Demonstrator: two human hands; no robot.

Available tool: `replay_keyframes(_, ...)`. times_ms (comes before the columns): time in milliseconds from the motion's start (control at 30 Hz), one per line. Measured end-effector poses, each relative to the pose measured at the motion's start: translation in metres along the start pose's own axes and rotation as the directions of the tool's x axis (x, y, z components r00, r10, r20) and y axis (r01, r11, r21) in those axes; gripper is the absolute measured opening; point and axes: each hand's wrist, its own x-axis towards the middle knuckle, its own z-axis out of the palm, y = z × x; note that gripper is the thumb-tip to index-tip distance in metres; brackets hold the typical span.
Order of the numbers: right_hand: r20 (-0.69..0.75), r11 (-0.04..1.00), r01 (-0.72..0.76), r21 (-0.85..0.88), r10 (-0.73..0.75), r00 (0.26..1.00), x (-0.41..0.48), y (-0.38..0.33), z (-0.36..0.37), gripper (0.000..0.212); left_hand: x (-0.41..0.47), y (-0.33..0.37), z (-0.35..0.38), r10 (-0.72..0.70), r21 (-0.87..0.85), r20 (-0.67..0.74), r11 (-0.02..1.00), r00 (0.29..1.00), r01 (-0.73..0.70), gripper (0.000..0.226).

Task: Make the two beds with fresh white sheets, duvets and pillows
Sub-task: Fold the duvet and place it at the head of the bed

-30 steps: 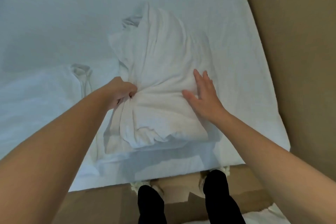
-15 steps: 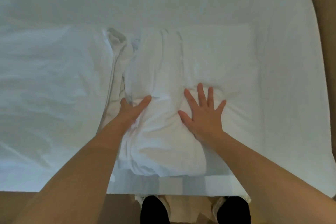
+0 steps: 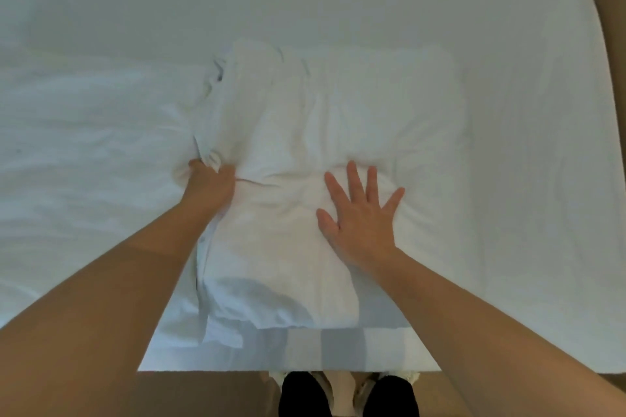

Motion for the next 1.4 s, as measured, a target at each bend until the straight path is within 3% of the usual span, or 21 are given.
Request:
replay_keyframes(100,-0.129,1.000,0.005,0.002,-0.004,0.992,0.033,0.001,-0.024,0.066,0.015,0.023,0.005,0.106,-0.098,-0.127,0.988,0.986,-0.119,0.073)
replay_keyframes(167,-0.188,0.998,0.014,-0.069,-0.026,0.982,0.055,0.013,-0.034,0.068,0.022,0.027,0.012,0.137,-0.043,-0.206,0.988,0.969,-0.149,0.063)
replay_keyframes(267,-0.177,0.981,-0.068,-0.181,0.036,0.983,0.069,0.058,-0.020,0.066,0.037,0.001,0.021,-0.003,0.164,-0.221,0.986,0.975,0.040,0.039)
replay_keyframes(333,-0.147,0.969,-0.135,-0.208,0.106,0.983,0.070,0.088,-0.004,0.067,0.043,-0.006,0.023,-0.017,0.151,-0.305,0.986,0.952,0.066,0.032)
replay_keyframes(433,-0.132,0.964,-0.152,-0.217,0.126,0.983,0.079,0.098,-0.001,0.067,0.047,0.025,0.031,0.219,0.139,-0.492,0.975,0.842,-0.172,0.037)
replay_keyframes(533,-0.184,0.980,-0.138,-0.142,0.111,0.977,0.104,0.091,-0.021,0.065,0.042,0.073,0.051,0.420,0.285,-0.412,0.902,0.809,-0.324,0.047)
replay_keyframes(667,-0.209,0.993,-0.058,-0.104,0.035,0.977,0.153,0.086,-0.056,0.062,0.077,0.117,0.029,0.210,0.091,-0.451,0.978,0.868,-0.189,0.039)
replay_keyframes(800,-0.122,0.979,-0.197,-0.051,0.189,0.974,0.173,0.119,-0.062,0.063,0.114,0.119,-0.008,0.047,0.113,-0.488,0.994,0.871,0.009,0.039)
replay_keyframes(867,-0.130,0.971,-0.231,-0.060,0.221,0.967,0.174,0.128,-0.064,0.063,0.119,0.130,-0.006,0.024,0.095,-0.522,0.995,0.852,0.030,0.040)
replay_keyframes(967,-0.186,0.974,-0.208,0.090,0.222,0.957,0.190,0.122,-0.069,0.062,0.121,0.146,-0.002,0.074,0.065,-0.524,0.997,0.849,-0.047,0.053)
replay_keyframes(1033,-0.236,0.901,-0.355,0.249,0.412,0.880,0.203,0.128,-0.074,0.066,0.124,0.144,-0.002,0.132,0.165,-0.440,0.984,0.888,-0.064,0.060)
replay_keyframes(1100,-0.167,0.729,-0.569,0.381,0.659,0.733,0.211,0.143,-0.074,0.072,0.132,0.134,0.001,0.153,0.231,-0.391,0.971,0.908,-0.065,0.058)
replay_keyframes(1133,-0.114,0.665,-0.625,0.409,0.716,0.689,0.212,0.150,-0.071,0.070,0.137,0.129,0.005,0.173,0.240,-0.376,0.967,0.911,-0.084,0.056)
replay_keyframes(1167,-0.097,0.644,-0.635,0.426,0.731,0.676,0.210,0.156,-0.068,0.062,0.139,0.127,0.008,0.183,0.240,-0.370,0.966,0.911,-0.097,0.053)
replay_keyframes(1267,-0.209,0.708,-0.547,0.448,0.677,0.705,0.203,0.183,-0.069,0.031,0.141,0.121,0.023,0.225,0.184,-0.379,0.969,0.898,-0.166,0.040)
replay_keyframes(1400,-0.315,0.771,-0.515,0.374,0.628,0.711,0.196,0.221,-0.088,0.032,0.135,0.116,0.030,0.183,0.029,-0.433,0.982,0.882,-0.189,0.040)
